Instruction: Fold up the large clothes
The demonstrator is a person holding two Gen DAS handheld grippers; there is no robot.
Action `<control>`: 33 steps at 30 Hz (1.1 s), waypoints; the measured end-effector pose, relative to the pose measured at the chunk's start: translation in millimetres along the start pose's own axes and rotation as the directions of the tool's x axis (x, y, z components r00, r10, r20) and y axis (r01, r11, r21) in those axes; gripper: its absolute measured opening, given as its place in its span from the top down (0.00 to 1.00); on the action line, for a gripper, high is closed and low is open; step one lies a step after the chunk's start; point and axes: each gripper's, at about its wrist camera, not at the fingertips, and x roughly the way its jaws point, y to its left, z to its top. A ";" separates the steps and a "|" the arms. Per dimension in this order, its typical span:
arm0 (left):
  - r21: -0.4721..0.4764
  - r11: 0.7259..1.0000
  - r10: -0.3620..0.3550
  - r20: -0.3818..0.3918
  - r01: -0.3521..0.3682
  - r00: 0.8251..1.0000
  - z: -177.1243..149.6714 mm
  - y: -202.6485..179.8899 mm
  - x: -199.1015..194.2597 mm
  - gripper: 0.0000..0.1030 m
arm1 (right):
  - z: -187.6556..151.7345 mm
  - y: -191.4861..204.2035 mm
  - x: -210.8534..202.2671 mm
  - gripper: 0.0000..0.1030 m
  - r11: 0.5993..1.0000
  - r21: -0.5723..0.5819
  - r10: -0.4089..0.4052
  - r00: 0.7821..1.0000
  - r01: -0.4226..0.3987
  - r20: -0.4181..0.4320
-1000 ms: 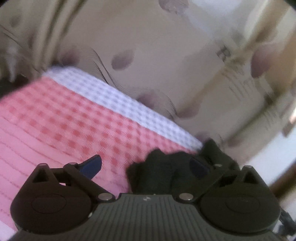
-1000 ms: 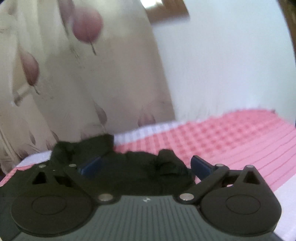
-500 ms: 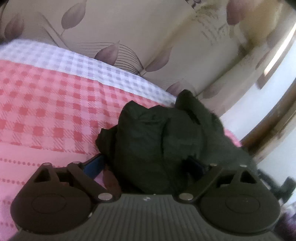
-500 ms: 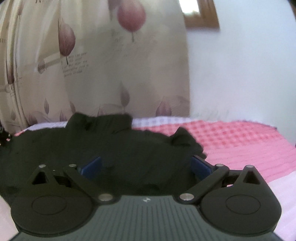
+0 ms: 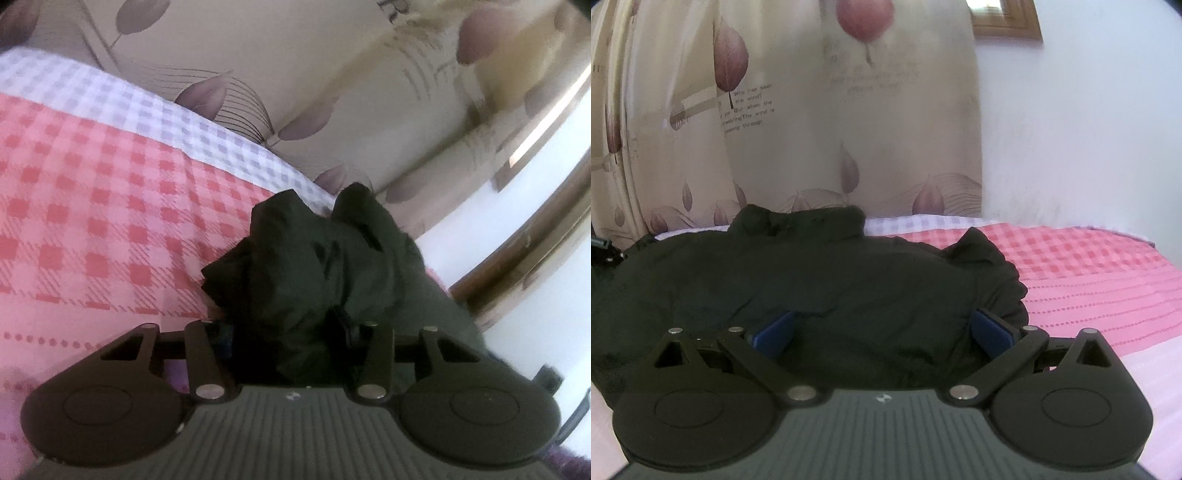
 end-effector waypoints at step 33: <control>0.361 0.865 0.364 0.028 -0.349 0.931 -7.5 -67.7 24.0 0.54 | -0.6 1.5 1.5 0.00 1.000 0.000 -0.002 1.000 0.002 -0.013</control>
